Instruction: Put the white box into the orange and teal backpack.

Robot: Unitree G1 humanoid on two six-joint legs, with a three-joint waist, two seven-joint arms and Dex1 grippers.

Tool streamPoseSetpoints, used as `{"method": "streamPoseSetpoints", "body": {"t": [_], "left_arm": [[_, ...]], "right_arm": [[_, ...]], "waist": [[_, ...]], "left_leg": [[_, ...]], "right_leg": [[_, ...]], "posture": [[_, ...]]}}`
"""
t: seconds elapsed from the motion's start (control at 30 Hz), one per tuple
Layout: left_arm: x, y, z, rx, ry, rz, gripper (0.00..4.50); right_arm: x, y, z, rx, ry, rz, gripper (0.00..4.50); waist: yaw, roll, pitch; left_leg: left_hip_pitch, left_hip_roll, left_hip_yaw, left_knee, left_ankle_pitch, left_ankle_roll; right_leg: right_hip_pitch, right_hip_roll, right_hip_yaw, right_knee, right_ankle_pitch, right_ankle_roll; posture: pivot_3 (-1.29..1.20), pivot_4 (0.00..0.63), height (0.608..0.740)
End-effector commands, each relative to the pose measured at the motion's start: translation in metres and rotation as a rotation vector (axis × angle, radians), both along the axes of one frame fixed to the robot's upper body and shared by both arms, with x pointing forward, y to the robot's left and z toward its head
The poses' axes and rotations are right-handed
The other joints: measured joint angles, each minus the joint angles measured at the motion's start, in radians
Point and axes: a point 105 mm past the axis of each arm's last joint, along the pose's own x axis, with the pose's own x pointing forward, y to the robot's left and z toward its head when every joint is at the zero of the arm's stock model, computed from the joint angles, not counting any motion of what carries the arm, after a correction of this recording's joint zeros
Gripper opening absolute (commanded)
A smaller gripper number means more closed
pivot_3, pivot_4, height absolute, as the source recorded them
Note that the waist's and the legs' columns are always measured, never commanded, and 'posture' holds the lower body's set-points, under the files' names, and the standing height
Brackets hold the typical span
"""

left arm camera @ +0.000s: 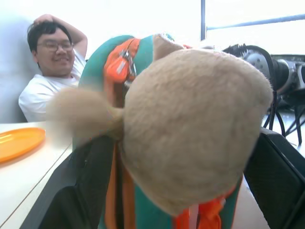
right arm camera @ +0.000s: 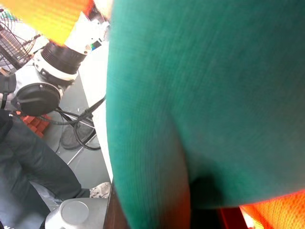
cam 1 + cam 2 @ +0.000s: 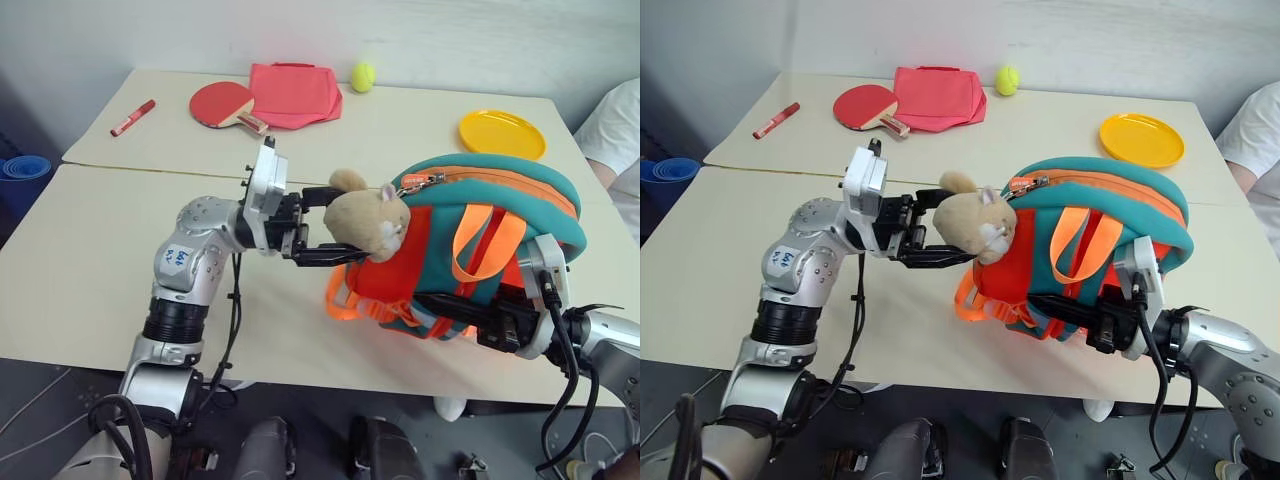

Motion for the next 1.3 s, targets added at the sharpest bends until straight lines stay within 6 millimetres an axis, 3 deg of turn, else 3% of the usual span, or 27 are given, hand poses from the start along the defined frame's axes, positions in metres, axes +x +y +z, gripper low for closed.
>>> {"method": "streamPoseSetpoints", "body": {"t": [0.03,0.17,0.2,0.33,0.53,0.63,0.73,0.9,1.0,1.03,1.23,1.3], "left_arm": [[-0.009,0.008,0.017,-0.034,-0.003,-0.039,3.41],[0.004,0.026,0.008,0.029,0.007,0.039,2.34],[0.008,0.03,0.009,0.028,0.005,0.065,2.25],[0.028,0.055,0.008,0.048,0.011,0.196,2.22],[0.042,0.084,-0.029,0.211,0.108,0.28,2.22],[0.046,0.081,-0.07,0.285,0.186,0.266,2.22],[0.041,0.068,-0.11,0.383,0.154,0.236,2.22],[0.046,0.056,-0.124,0.339,0.125,0.283,2.22],[0.045,0.06,-0.123,0.318,0.137,0.298,2.22],[0.042,0.067,-0.119,0.316,0.154,0.298,2.56],[0.021,0.107,-0.109,0.422,0.135,0.315,4.48],[0.009,0.124,-0.103,0.367,0.164,0.368,4.5]], "right_arm": [[-0.003,0.003,0.0,0.01,-0.01,0.013,0.0],[-0.003,0.004,-0.001,0.018,-0.011,-0.005,0.0],[-0.003,0.003,-0.002,0.02,-0.011,-0.01,0.0],[-0.006,0.001,-0.006,0.024,-0.007,-0.033,0.0],[-0.004,-0.006,-0.008,0.048,-0.042,-0.105,0.0],[0.004,-0.017,-0.004,0.098,-0.095,-0.218,0.0],[0.006,-0.02,-0.005,0.12,-0.11,-0.265,0.0],[0.006,-0.014,-0.02,0.097,-0.104,-0.259,0.0],[0.008,-0.012,-0.027,0.084,-0.1,-0.243,0.0],[0.01,-0.014,-0.028,0.061,-0.116,-0.251,0.0],[0.007,-0.025,-0.027,-0.113,-0.271,-0.224,2.03],[0.001,-0.043,-0.028,-0.235,-0.372,-0.258,2.74]], "waist": [[-0.003,0.0,0.0],[-0.001,0.0,0.0],[-0.001,0.0,0.0],[0.0,0.0,0.0],[-0.002,0.0,0.0],[0.0,0.001,0.0],[0.0,0.001,0.0],[0.001,0.001,0.0],[-0.004,0.001,0.0],[-0.005,0.001,0.0],[-0.021,0.001,0.0],[-0.018,0.001,0.0]], "left_leg": [[0.0,0.0,0.0,0.0,0.0,0.0],[0.0,0.0,0.0,0.0,0.0,0.0],[0.0,0.0,0.0,0.0,0.0,0.0],[0.0,-0.001,-0.001,0.0,0.0,0.0],[0.0,-0.001,-0.001,0.0,0.0,0.0],[0.0,-0.001,-0.001,0.0,0.0,0.0],[0.0,-0.002,-0.001,0.0,0.0,0.0],[-0.002,-0.003,-0.002,0.001,0.0,0.001],[-0.002,-0.002,-0.002,0.001,0.0,0.001],[-0.002,-0.002,-0.002,0.001,0.0,0.001],[-0.002,-0.001,-0.002,0.0,-0.001,0.001],[-0.002,-0.001,-0.002,0.0,-0.001,0.001]], "right_leg": [[0.0,0.0,0.0,0.001,0.0,0.0],[0.0,0.001,-0.001,0.002,0.0,0.0],[0.0,0.001,-0.001,0.001,0.0,0.0],[0.0,0.0,-0.001,0.0,0.0,0.0],[0.0,0.001,-0.002,0.001,0.0,0.0],[0.0,0.002,-0.003,0.002,0.0,0.0],[0.0,0.001,-0.004,0.002,0.0,0.0],[0.0,-0.001,-0.003,0.001,0.0,0.0],[0.0,-0.002,-0.003,0.001,0.0,0.0],[0.0,-0.002,-0.003,0.002,0.0,0.0],[-0.001,-0.001,-0.003,0.002,0.0,0.0],[-0.001,-0.002,-0.003,0.002,0.0,0.0]], "posture": [[0.0,0.15,0.74],[0.0,0.15,0.74],[0.0,0.15,0.74],[0.0,0.15,0.74],[0.0,0.15,0.74],[0.0,0.15,0.74],[0.0,0.15,0.74],[0.0,0.15,0.74],[0.0,0.15,0.74],[0.0,0.15,0.74],[0.0,0.15,0.74],[0.0,0.15,0.74]]}}
